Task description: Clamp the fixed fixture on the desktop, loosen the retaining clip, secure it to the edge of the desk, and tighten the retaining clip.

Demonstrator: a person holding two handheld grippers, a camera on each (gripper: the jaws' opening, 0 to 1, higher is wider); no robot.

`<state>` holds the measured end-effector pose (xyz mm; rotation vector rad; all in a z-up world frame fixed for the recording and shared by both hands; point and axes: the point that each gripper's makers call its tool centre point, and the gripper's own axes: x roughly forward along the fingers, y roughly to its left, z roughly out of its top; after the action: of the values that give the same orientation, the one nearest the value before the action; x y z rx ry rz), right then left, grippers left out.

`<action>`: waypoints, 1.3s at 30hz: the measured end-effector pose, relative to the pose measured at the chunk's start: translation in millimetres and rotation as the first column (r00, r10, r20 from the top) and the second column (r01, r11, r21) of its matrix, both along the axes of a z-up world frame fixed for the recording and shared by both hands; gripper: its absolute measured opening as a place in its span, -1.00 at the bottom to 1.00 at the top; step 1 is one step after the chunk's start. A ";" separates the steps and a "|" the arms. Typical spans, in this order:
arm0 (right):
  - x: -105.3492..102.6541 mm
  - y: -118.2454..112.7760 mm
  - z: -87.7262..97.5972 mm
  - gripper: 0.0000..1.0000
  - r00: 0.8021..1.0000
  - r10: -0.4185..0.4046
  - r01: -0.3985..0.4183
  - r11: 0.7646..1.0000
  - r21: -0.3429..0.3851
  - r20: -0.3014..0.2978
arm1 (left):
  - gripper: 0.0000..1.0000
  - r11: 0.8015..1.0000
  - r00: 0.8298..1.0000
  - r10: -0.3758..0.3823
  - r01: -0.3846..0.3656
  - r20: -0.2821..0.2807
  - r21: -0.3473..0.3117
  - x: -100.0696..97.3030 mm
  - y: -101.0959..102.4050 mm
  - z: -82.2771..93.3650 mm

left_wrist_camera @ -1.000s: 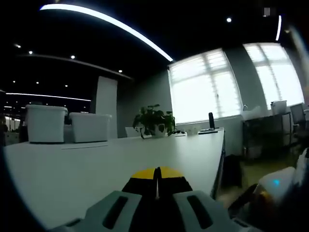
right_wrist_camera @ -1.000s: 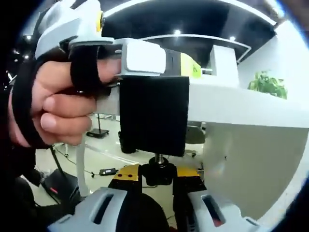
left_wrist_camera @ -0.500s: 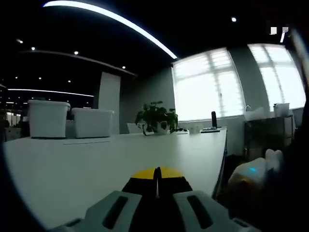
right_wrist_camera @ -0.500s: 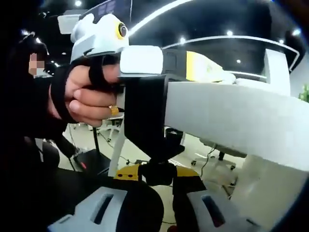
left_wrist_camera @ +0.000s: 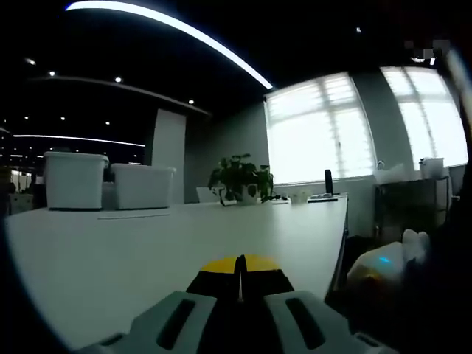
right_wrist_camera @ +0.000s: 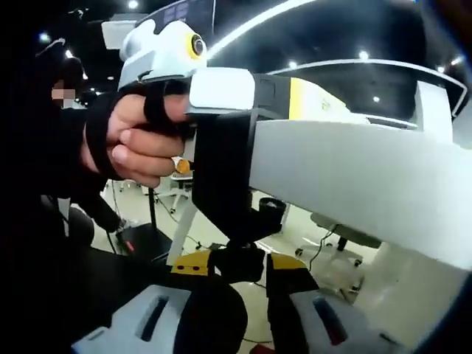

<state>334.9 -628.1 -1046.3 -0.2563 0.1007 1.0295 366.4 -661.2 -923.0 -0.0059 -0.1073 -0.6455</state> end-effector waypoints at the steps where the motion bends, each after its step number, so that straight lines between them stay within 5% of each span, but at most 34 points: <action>1: -1.1 -1.5 0.1 -0.47 0.999 -0.031 0.031 1.000 -0.002 -0.015 | -0.98 1.000 1.000 -0.001 0.001 0.000 0.000 0.0 0.0 0.0; 6: -7.6 -11.0 2.2 -0.39 0.981 -0.194 0.194 0.981 0.004 0.015 | -0.98 1.000 1.000 -0.005 0.005 0.000 -0.001 0.1 -0.3 0.2; 8: -6.0 -18.8 -4.1 -0.20 0.963 -0.268 0.269 0.963 -0.031 0.031 | -0.98 1.000 1.000 -0.007 0.007 0.002 0.000 -0.1 -0.4 0.3; 9: -6.6 -24.4 -11.9 -0.12 0.939 -0.343 0.345 0.936 -0.068 0.039 | -0.98 1.000 1.000 -0.007 0.007 0.003 0.000 0.0 -0.4 0.4; 14: -17.6 -23.1 -10.4 0.05 0.886 -0.462 0.462 0.887 -0.006 -0.026 | -0.98 1.000 1.000 -0.020 0.020 0.016 0.002 -1.7 -1.1 1.1; 17: -20.3 -20.9 0.6 0.03 0.837 -0.546 0.547 0.835 0.051 -0.035 | -0.98 1.000 0.999 -0.021 0.021 0.024 0.003 -2.2 -0.7 1.5; 22: -17.6 -12.9 11.1 -0.04 0.793 -0.609 0.609 0.789 0.089 -0.028 | -0.98 0.999 0.999 -0.032 0.032 0.032 0.006 -3.4 -1.0 1.7; 24: -15.8 -14.3 8.5 -0.17 0.769 -0.635 0.639 0.764 0.090 -0.070 | -0.98 0.999 0.999 -0.033 0.032 0.035 0.006 -3.9 -0.9 2.0; 35: -6.0 -14.5 6.4 -0.24 0.756 -0.649 0.654 0.750 0.095 -0.087 | -0.98 0.999 0.999 -0.032 0.032 0.044 0.008 -3.8 -1.0 2.6; 39: -2.3 -15.3 -1.2 -0.43 0.742 -0.663 0.670 0.740 0.060 -0.103 | -0.98 0.999 0.999 -0.032 0.032 0.041 0.008 -3.2 -1.2 2.4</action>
<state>332.6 -643.4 -1047.5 -0.0773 0.1966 0.3143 363.3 -662.4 -920.7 0.0124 -0.1452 -0.6780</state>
